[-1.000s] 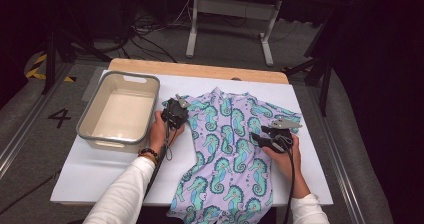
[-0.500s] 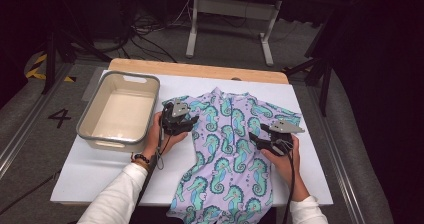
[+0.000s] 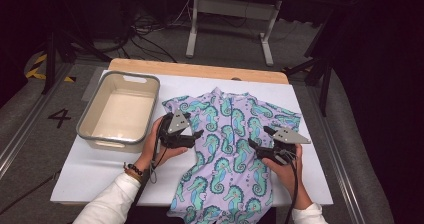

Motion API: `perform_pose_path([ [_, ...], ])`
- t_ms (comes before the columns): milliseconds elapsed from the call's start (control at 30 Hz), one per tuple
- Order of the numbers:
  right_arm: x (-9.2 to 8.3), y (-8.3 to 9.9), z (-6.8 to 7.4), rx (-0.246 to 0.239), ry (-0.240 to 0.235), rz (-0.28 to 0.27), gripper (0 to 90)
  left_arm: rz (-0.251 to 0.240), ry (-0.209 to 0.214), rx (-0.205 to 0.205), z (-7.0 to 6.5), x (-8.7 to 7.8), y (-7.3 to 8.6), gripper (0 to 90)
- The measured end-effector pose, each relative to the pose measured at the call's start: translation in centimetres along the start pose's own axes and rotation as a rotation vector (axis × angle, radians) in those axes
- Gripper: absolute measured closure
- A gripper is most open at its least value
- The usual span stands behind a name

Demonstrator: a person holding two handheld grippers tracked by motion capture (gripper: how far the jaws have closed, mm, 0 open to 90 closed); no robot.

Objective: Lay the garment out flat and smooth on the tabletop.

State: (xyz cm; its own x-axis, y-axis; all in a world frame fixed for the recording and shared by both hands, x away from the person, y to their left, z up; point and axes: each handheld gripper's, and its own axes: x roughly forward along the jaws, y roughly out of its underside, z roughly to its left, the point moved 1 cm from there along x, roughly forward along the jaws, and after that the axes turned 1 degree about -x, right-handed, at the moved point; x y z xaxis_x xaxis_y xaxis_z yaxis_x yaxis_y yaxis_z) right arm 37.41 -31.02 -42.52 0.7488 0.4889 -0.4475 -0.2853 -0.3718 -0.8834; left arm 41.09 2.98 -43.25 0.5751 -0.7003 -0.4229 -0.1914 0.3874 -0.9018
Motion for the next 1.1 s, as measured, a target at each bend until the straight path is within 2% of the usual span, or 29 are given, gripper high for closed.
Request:
perform_pose_path([
  [100, -0.4, 0.1, 0.4, -0.009, -0.008, -0.019, 21.1, -0.029, 0.021, 0.007, -0.5, -0.9, 0.1, 23.2],
  [133, -0.6, 0.1, 0.5, -0.015, -0.011, -0.025, 19.9, -0.03, 0.028, 0.022, -0.6, -1.1, 0.1, 21.7],
  [200, -0.9, 0.1, 0.7, -0.012, -0.016, -0.038, 18.4, -0.027, 0.01, 0.066, -1.0, -1.4, 0.4, 20.2],
  [233, -1.1, 0.1, 0.8, -0.012, -0.016, -0.05, 16.5, -0.024, 0.017, 0.073, -1.1, -1.5, 0.5, 18.7],
  [300, -1.5, 0.0, 0.9, -0.015, -0.014, -0.061, 14.0, -0.02, 0.037, 0.066, -1.4, -1.9, 0.9, 16.1],
  [367, -1.8, 0.0, 1.2, -0.019, -0.007, -0.068, 11.4, -0.02, 0.037, 0.09, -1.7, -2.3, 1.2, 15.2],
  [467, -2.4, 0.2, 1.6, -0.043, -0.005, -0.075, 12.8, -0.024, 0.066, 0.082, -2.2, -3.1, 1.5, 13.5],
  [567, -2.8, 0.4, 1.8, -0.048, -0.009, -0.078, 12.4, -0.023, 0.065, 0.103, -2.7, -3.9, 1.8, 12.4],
  [600, -3.0, 0.5, 1.9, -0.049, -0.007, -0.077, 11.8, -0.036, 0.079, 0.094, -2.9, -4.3, 1.9, 11.8],
  [733, -3.7, 0.9, 2.3, -0.066, -0.002, -0.085, 11.3, -0.05, 0.093, 0.085, -3.1, -5.3, 2.4, 11.0],
  [933, -4.5, 1.7, 2.9, -0.088, -0.001, -0.08, 11.5, -0.028, 0.097, 0.08, -3.5, -6.3, 3.8, 10.4],
  [1033, -4.7, 2.0, 3.2, -0.106, 0.002, -0.073, 11.6, -0.018, 0.094, 0.063, -3.5, -6.7, 4.5, 10.0],
  [1100, -4.8, 2.3, 3.3, -0.11, -0.001, -0.066, 11.6, -0.022, 0.106, 0.036, -3.3, -7.1, 5.0, 10.1],
])
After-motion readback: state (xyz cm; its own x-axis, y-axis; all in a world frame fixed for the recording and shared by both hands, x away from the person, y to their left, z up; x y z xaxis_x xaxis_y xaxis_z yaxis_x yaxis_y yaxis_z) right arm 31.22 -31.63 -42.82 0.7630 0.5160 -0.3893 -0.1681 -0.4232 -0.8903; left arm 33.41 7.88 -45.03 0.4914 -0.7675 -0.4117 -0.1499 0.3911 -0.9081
